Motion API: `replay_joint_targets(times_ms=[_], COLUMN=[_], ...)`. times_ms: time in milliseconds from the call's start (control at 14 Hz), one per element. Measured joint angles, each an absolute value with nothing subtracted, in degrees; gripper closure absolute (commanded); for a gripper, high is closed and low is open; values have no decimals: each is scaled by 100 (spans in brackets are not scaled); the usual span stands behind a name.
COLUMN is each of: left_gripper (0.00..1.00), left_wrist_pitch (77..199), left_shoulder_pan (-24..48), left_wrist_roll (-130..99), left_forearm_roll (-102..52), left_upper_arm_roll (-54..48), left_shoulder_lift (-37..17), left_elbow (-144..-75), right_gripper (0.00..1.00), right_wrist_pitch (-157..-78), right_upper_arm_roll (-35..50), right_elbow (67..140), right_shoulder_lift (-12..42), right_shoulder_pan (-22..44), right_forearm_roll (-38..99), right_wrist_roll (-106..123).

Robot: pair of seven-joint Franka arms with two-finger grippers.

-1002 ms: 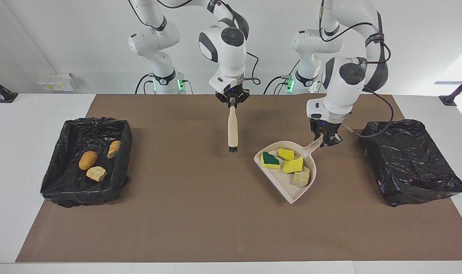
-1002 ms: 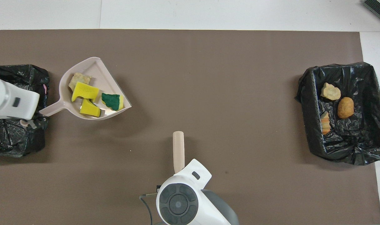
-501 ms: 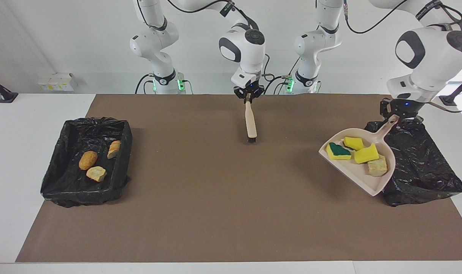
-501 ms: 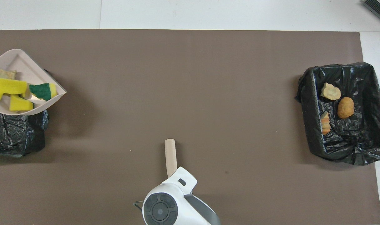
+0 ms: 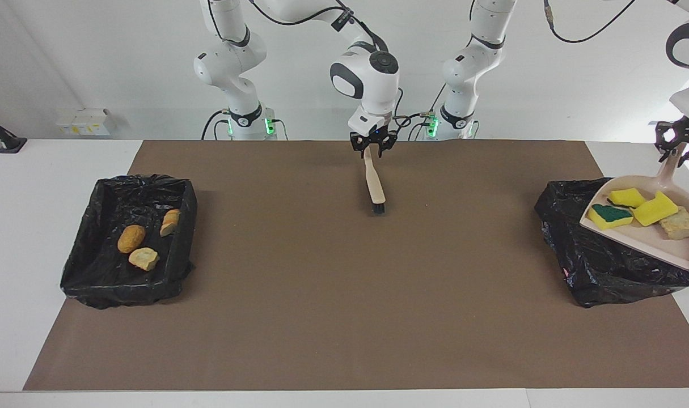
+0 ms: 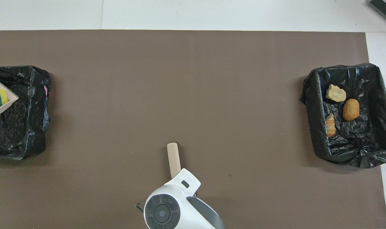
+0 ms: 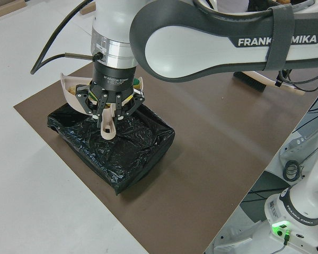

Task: Sweep and dump trash in bin

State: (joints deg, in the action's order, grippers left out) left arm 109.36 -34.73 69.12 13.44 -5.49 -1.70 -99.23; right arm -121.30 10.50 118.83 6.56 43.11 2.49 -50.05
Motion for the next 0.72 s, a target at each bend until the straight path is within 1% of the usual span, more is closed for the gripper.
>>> replay_joint_targets(times_ms=[215, 429, 716], left_gripper=[100, 100, 100], left_wrist_pitch=[11219, 11430, 11899], left_shoulder_pan=[-3498, -3471, -3078], left_wrist_roll=[7219, 7310, 7324], left_forearm_roll=[2247, 3025, 4334], left_upper_arm_roll=[-404, -457, -527], left_shoulder_lift=[-172, -204, -370], left_elbow=[-9921, -9922, -9921], right_gripper=[0, 0, 0], right_wrist_pitch=[-11631, -10892, -10202], right_upper_arm_roll=[1015, 999, 968], right_elbow=[11437, 10916, 10486], right_shoulder_lift=[596, 487, 309], right_shoulder_pan=[4065, 3621, 2963], right_forearm_roll=[217, 212, 212], right_wrist_roll=[-4980, -4457, -3287])
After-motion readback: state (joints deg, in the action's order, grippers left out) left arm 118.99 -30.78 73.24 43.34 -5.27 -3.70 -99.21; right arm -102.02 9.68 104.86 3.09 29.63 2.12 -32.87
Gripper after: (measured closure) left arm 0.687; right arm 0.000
